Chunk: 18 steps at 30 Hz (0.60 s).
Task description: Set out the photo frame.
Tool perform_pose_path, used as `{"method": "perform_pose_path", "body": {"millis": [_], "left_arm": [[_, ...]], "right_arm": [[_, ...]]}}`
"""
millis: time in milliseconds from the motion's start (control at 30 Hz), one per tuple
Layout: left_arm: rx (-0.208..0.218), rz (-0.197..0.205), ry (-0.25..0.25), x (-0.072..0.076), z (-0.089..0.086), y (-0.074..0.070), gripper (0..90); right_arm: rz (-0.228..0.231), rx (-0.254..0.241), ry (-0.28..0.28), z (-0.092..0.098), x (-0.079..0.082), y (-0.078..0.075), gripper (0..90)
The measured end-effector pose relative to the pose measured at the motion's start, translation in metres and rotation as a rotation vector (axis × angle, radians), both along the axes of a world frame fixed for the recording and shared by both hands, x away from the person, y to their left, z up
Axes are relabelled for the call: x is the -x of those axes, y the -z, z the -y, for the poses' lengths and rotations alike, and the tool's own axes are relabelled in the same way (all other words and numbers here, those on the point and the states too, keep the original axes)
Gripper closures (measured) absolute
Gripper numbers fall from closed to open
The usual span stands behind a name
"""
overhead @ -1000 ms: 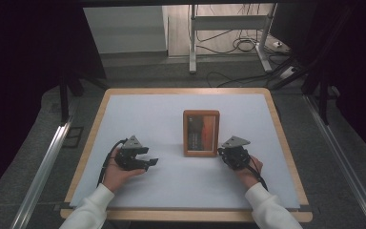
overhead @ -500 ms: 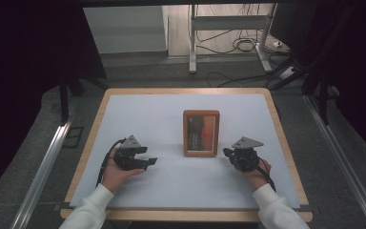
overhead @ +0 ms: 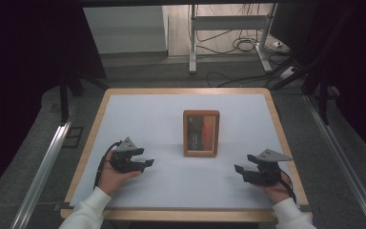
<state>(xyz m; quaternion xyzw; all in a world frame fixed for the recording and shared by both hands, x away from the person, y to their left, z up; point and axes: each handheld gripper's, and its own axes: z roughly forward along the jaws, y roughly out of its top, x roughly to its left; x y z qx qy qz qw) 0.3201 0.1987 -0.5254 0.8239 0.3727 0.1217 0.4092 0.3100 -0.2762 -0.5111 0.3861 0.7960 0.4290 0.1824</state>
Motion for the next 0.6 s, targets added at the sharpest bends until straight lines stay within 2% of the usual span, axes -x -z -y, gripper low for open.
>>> {"method": "perform_pose_path", "body": {"millis": [33, 167, 267, 367, 600], "left_arm": [[-0.003, 0.003, 0.000, 0.0011, 0.0000, 0.0002, 34.0], [-0.007, 0.006, 0.001, 0.0029, 0.0000, 0.0011, 34.0], [-0.007, 0.004, -0.001, 0.0022, 0.0000, 0.0018, 33.9], [-0.011, 0.005, 0.003, 0.0020, 0.0004, 0.0029, 33.7], [-0.011, 0.003, -0.001, 0.0009, 0.0000, 0.0043, 33.6]], "right_arm": [[-0.005, -0.006, 0.018, 0.0058, 0.0000, 0.0011, 29.9], [-0.003, -0.010, 0.034, 0.0091, -0.0015, 0.0013, 29.2], [-0.001, -0.006, 0.030, 0.0075, -0.0022, 0.0022, 28.8], [-0.004, 0.019, 0.021, 0.0048, -0.0034, 0.0046, 28.0], [0.001, 0.019, 0.035, 0.0061, -0.0043, 0.0043, 25.7]]}}
